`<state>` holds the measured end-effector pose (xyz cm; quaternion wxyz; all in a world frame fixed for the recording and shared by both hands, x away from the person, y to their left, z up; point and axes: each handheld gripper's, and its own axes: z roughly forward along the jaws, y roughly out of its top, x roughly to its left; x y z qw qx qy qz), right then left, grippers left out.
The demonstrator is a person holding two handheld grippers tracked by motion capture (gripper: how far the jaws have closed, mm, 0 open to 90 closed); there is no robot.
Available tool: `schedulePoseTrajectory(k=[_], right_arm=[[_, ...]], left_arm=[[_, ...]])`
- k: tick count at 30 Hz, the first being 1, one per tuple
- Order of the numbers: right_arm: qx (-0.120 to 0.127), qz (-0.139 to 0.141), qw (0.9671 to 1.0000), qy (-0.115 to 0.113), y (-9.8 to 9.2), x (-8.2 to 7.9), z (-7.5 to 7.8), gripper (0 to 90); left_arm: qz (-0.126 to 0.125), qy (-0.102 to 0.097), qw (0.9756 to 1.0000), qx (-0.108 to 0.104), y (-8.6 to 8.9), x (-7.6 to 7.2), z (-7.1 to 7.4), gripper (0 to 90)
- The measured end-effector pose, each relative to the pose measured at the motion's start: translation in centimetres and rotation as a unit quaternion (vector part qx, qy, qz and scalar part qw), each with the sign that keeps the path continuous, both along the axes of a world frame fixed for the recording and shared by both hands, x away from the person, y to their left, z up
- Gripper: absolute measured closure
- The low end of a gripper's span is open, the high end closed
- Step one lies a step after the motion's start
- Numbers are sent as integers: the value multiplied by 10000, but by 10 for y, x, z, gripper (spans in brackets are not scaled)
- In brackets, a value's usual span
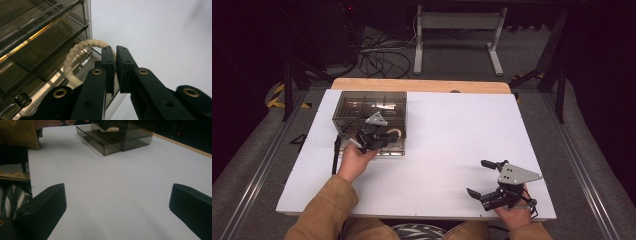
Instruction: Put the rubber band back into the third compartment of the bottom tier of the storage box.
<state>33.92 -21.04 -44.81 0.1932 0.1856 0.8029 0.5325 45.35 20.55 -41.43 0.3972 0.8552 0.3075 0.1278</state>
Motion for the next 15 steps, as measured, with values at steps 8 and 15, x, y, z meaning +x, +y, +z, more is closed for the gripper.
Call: schedulePoseTrajectory(k=[8, 15], right_arm=[[0, 9, 10000, 4, 0, 0, 0, 17], [-3, 17, 10000, 7, 0, 0, 0, 17]], left_arm=[[-30, 129, 9999, 44, 0, 3, -4, 851], [-35, 306, 9995, 105, -1, 7, -8, 849]])
